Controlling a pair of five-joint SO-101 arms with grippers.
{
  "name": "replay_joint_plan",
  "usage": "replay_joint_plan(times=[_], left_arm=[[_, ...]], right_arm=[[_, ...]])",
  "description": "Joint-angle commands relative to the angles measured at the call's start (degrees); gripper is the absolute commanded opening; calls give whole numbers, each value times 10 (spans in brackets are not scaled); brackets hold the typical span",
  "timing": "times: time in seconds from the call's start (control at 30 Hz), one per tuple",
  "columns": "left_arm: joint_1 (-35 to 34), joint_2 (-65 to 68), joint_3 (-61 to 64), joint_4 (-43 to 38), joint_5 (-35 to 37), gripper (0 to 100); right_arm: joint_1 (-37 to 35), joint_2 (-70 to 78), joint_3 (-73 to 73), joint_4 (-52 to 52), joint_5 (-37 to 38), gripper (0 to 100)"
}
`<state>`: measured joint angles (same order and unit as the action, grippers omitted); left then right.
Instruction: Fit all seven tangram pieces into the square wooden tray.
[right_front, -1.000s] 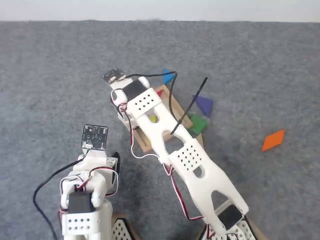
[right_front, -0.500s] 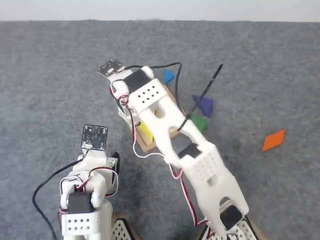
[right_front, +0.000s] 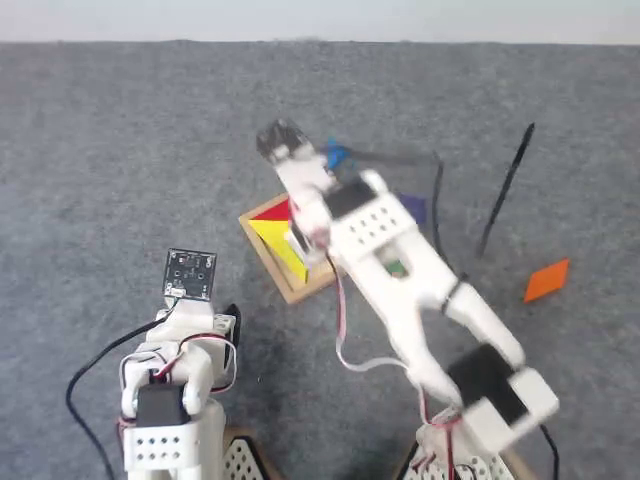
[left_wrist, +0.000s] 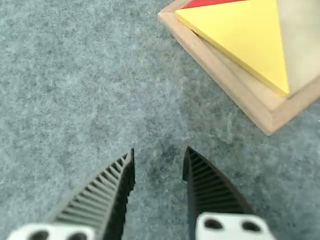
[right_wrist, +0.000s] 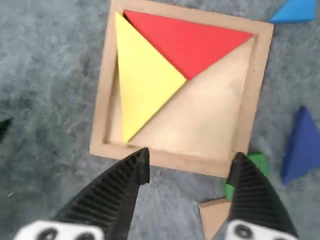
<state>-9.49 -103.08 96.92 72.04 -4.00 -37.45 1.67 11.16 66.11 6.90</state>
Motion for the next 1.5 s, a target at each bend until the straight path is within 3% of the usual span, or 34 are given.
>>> replay_joint_plan(times=[0.0,0.6,1.03,1.47], left_arm=[[2,-16,-5,5,-4,153],[2,-16,-5,5,-4,153],[2,-16,-5,5,-4,153],[2,-16,-5,5,-4,153]], right_arm=[[7,-67,135,-113,4,217],[3,138,-12,-135,-20,217],[-51,143,-11,-115,-22,217],[15,131,-9,-116,-23,217]])
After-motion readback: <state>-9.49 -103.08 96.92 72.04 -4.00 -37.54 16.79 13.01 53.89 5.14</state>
